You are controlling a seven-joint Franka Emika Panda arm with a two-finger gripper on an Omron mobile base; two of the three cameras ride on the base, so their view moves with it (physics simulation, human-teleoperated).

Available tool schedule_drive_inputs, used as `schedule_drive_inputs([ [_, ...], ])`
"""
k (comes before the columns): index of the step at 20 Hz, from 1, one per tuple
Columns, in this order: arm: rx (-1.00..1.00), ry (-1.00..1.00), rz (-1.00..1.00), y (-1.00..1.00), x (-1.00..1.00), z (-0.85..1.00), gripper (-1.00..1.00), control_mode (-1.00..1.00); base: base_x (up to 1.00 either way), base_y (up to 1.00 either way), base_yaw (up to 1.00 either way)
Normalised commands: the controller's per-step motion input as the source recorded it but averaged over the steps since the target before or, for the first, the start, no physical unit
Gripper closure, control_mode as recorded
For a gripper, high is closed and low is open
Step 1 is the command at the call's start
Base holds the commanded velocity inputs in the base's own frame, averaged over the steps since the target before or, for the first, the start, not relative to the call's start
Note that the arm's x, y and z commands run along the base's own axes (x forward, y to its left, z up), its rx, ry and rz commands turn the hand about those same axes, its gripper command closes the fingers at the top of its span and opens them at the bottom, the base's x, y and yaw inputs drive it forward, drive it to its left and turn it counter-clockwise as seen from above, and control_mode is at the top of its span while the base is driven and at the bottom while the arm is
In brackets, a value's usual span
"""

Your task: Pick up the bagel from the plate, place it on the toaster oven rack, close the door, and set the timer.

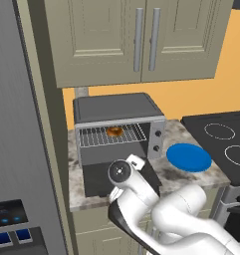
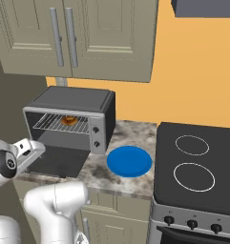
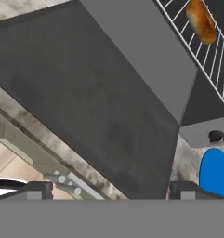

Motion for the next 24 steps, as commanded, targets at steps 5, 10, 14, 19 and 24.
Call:
schedule_drive_inputs([
  [5,-0.14,0.0,0.01,0.1,0.0,-0.15,-1.0,-1.0,0.0,0.0,0.0],
  [10,-0.16,-0.04,0.0,0.26,0.0,-0.11,-1.0,-1.0,0.0,0.0,0.0],
  [14,-0.13,-0.04,0.0,0.16,0.0,-0.12,-1.0,-1.0,0.0,0.0,0.0],
  [19,-0.09,0.0,0.0,0.01,0.02,-0.2,-1.0,-1.0,0.0,0.0,0.0],
  [24,-0.06,-0.04,0.0,0.0,0.04,-0.27,-1.0,-1.0,0.0,0.0,0.0],
])
